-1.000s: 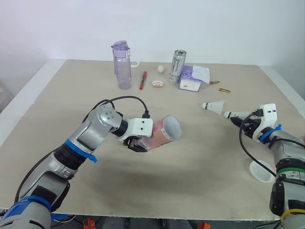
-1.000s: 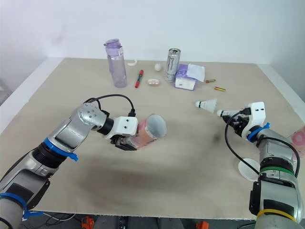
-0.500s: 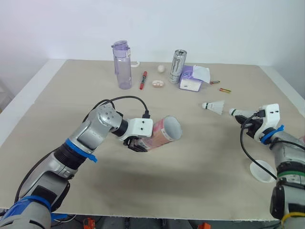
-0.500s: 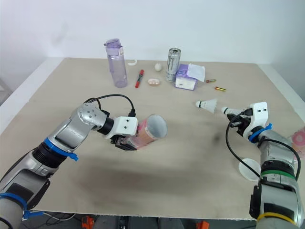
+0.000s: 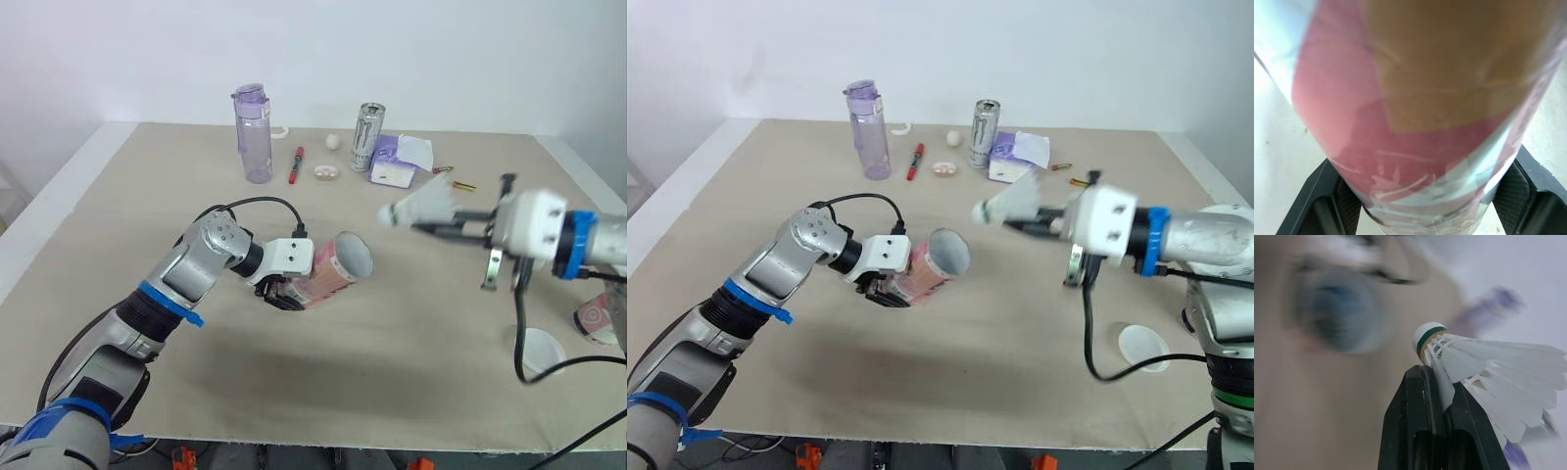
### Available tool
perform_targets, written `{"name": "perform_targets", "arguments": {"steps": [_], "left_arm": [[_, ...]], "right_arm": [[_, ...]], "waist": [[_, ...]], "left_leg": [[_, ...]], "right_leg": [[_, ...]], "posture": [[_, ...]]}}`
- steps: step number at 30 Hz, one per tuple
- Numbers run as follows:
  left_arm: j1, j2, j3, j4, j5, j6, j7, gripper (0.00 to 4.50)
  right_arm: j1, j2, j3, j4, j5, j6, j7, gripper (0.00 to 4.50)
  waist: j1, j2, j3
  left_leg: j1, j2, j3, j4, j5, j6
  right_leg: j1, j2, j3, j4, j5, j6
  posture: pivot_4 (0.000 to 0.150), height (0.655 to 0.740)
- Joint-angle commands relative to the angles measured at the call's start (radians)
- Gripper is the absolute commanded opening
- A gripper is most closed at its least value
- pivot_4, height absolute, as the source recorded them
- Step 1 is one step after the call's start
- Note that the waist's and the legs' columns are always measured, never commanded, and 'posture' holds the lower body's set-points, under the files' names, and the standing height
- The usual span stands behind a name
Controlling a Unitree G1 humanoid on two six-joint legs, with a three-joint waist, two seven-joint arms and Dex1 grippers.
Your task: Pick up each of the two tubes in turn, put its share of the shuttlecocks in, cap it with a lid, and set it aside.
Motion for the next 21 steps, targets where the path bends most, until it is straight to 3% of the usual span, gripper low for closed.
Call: {"name": "perform_targets", "arguments": {"steps": [1,14,17,21], "left_arm": [[-0.007,-0.004,-0.014,0.014,0.006,0.019,-0.005,3.01],[-0.006,-0.010,-0.020,-0.001,0.014,0.030,0.009,3.01],[-0.001,-0.009,-0.020,-0.008,0.014,0.035,0.012,3.01],[0.006,-0.005,-0.020,-0.020,0.013,0.043,0.015,3.01]], "right_arm": [[-0.047,-0.018,0.012,-0.005,-0.022,-0.045,0.033,0.10],[-0.161,0.080,0.173,0.075,-0.094,-0.167,0.098,0.10],[-0.184,0.093,0.171,0.078,-0.075,-0.144,0.100,0.96],[-0.179,0.085,0.135,0.073,-0.030,-0.105,0.100,2.57]], "waist": [[0.000,0.000,0.000],[0.003,-0.001,0.000],[0.003,-0.001,0.000],[0.004,-0.001,0.000]], "left_leg": [[0.000,0.000,0.000,0.000,0.000,0.000],[-0.002,0.000,-0.001,0.000,0.000,0.000],[-0.001,0.000,-0.001,0.000,0.000,0.000],[-0.001,0.000,-0.001,0.000,0.000,0.000]], "right_leg": [[0.000,0.000,0.000,0.000,0.000,0.000],[-0.001,0.000,-0.001,0.000,0.000,-0.001],[-0.001,0.000,-0.002,0.000,0.000,-0.001],[-0.001,0.000,-0.002,0.000,0.000,-0.001]], "posture": [[0.150,0.7400],[0.150,0.7400],[0.150,0.7400],[0.150,0.7400]]}}
